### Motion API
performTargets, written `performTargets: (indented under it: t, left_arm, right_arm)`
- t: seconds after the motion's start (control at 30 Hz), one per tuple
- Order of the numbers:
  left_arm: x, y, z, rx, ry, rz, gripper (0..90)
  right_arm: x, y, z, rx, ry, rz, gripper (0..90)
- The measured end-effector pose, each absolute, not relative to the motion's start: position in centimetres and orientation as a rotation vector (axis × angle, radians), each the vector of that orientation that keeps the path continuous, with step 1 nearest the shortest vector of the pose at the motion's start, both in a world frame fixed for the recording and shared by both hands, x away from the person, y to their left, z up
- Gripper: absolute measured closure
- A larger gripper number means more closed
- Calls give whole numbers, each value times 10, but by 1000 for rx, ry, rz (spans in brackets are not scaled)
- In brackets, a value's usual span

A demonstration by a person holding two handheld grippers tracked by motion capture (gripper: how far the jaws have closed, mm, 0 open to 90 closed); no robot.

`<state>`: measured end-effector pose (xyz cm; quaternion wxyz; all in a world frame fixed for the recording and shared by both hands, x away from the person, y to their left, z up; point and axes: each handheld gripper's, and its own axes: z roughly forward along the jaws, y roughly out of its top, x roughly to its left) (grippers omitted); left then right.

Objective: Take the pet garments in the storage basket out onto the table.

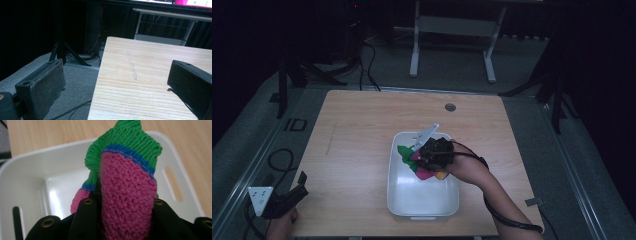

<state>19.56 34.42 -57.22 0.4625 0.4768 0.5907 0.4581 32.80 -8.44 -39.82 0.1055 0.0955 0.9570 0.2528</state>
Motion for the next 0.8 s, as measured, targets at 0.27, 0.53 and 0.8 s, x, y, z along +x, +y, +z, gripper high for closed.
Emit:
performTargets:
  t: [0.27, 0.53, 0.8]
  left_arm:
    - [195, 344, -572, 1171, 1452, 1126, 18]
    - [196, 344, -572, 1174, 1452, 1128, 18]
    - [195, 344, -572, 1170, 1454, 1134, 18]
  right_arm:
    - [330, -98, -372, 315, 2746, 808, 717]
    - [336, -131, -359, 407, 2686, 834, 716]
    - [343, -166, -355, 490, 2643, 825, 715]
